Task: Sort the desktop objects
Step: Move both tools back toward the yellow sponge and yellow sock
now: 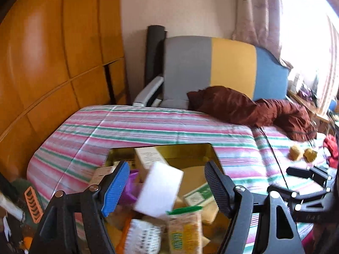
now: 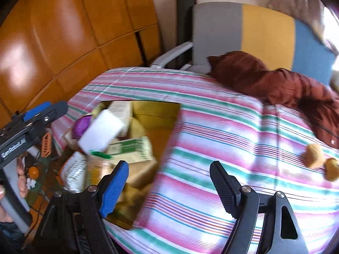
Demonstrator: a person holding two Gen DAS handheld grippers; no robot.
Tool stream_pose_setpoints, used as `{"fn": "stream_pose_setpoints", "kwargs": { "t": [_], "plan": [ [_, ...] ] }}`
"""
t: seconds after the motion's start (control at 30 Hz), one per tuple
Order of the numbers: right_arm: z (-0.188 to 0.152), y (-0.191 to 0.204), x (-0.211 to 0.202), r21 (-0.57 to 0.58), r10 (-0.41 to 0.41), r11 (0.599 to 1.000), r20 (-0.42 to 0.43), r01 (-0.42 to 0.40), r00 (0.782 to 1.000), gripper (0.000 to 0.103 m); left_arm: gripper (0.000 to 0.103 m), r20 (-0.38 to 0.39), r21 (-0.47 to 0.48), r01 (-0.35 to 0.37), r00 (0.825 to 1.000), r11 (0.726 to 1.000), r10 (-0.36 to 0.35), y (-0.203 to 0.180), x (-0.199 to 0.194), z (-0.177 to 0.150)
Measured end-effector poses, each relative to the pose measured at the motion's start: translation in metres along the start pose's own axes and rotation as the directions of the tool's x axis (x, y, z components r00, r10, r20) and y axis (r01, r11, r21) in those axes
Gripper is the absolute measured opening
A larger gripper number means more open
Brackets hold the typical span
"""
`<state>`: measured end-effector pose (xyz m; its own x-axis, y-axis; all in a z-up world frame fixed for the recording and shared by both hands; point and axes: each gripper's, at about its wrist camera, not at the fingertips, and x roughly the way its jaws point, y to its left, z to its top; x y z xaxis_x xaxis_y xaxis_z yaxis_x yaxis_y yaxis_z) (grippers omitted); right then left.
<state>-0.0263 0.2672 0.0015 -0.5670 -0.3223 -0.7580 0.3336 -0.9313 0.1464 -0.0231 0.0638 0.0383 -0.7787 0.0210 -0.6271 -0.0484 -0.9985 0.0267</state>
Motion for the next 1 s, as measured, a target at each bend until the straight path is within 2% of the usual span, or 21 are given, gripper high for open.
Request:
{"fn": "stream_pose_setpoints", "kwargs": {
  "t": [0.1, 0.23, 0.37, 0.5, 0.63, 0.73, 0.8, 0.83, 0.93, 1.0],
  "plan": [
    [-0.001, -0.026, -0.007, 0.027, -0.049, 0.998, -0.004, 0.049, 0.999, 0.08, 0.075, -0.013, 0.049, 0.04, 0.999, 0.998, -0.039, -0.025, 0.004, 0.003],
    [-0.004, -0.069, -0.017, 0.085, -0.101, 0.991, -0.024, 0.103, 0.995, 0.085, 0.075, -0.033, 0.096, 0.099, 0.995, 0.99, -0.096, -0.056, 0.008, 0.008],
    [-0.008, -0.119, -0.03, 0.165, -0.162, 0.972, -0.049, 0.168, 0.986, 0.085, 0.075, -0.045, 0.151, 0.136, 0.99, 0.979, -0.131, -0.089, 0.013, 0.011],
    [-0.015, -0.181, -0.048, 0.284, -0.23, 0.929, -0.064, 0.239, 0.971, 0.085, 0.075, -0.079, 0.188, 0.192, 0.981, 0.963, -0.18, -0.117, 0.021, 0.013],
    [-0.024, -0.246, -0.061, 0.401, -0.318, 0.854, -0.098, 0.33, 0.943, 0.085, 0.075, -0.116, 0.218, 0.248, 0.967, 0.944, -0.228, -0.147, 0.029, 0.012],
    [-0.033, -0.293, -0.064, 0.47, -0.374, 0.789, -0.144, 0.396, 0.916, 0.085, 0.075, -0.156, 0.235, 0.311, 0.947, 0.921, -0.28, -0.169, 0.037, 0.012],
    [-0.038, -0.317, -0.062, 0.492, -0.405, 0.753, -0.177, 0.437, 0.897, 0.085, 0.075, -0.188, 0.223, 0.358, 0.928, 0.907, -0.32, -0.179, 0.042, 0.011],
    [-0.04, -0.331, -0.061, 0.505, -0.414, 0.736, -0.191, 0.451, 0.89, 0.085, 0.075, -0.214, 0.207, 0.395, 0.911, 0.895, -0.353, -0.186, 0.047, 0.012],
    [-0.044, -0.365, -0.055, 0.57, -0.405, 0.691, -0.203, 0.444, 0.892, 0.085, 0.075, -0.277, 0.177, 0.44, 0.881, 0.88, -0.385, -0.205, 0.06, 0.011],
    [-0.043, -0.378, -0.05, 0.6, -0.398, 0.677, -0.189, 0.427, 0.898, 0.085, 0.075, -0.303, 0.175, 0.452, 0.87, 0.874, -0.389, -0.216, 0.067, 0.008]
  ]
}}
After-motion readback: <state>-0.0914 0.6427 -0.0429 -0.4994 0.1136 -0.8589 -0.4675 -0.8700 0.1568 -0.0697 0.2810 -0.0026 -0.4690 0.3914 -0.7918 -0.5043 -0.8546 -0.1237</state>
